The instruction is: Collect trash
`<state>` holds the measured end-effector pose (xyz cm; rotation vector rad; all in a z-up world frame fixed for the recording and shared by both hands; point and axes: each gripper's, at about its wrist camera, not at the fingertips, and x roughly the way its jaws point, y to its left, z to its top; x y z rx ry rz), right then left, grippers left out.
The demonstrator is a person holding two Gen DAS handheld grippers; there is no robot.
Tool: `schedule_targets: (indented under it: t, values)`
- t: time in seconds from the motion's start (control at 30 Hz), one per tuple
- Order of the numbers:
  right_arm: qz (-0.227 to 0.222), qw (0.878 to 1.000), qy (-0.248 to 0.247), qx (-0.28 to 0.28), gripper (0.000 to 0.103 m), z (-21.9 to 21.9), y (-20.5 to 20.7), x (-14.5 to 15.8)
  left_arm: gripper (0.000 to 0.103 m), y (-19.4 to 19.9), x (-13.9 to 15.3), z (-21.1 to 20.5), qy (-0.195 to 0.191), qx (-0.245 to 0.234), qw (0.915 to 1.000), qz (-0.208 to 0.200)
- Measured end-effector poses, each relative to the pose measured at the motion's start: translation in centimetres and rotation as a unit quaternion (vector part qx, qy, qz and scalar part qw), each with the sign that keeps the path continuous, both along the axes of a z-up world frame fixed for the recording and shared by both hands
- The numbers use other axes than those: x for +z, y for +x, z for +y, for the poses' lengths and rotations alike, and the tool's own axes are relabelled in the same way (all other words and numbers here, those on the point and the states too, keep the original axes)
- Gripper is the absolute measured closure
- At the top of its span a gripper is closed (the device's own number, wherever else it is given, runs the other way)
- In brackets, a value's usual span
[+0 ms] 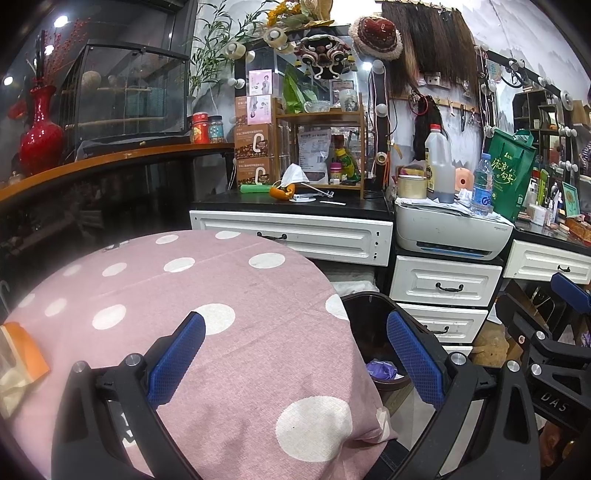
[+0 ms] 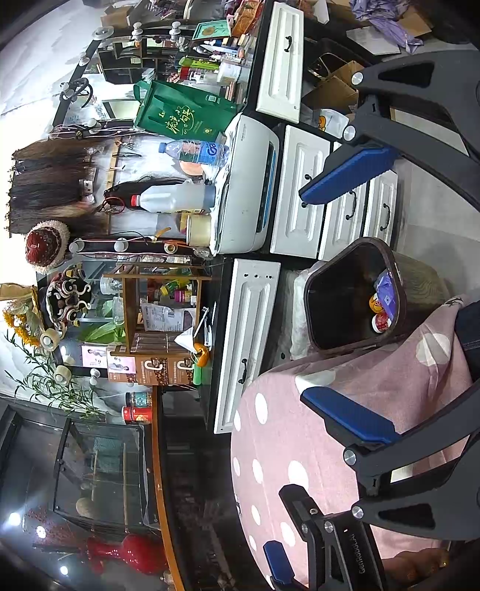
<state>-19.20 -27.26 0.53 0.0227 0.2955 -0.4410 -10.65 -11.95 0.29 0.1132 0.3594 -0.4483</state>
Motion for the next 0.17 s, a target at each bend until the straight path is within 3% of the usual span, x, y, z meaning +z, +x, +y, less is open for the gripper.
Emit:
schedule_targets:
  t: [0.17]
  values:
    - [0.0, 1.0, 0.0, 0.001, 0.006, -0.04, 0.0, 0.02, 0.006, 0.1, 0.0, 0.06, 0.0, 0.001, 1.0, 0.002]
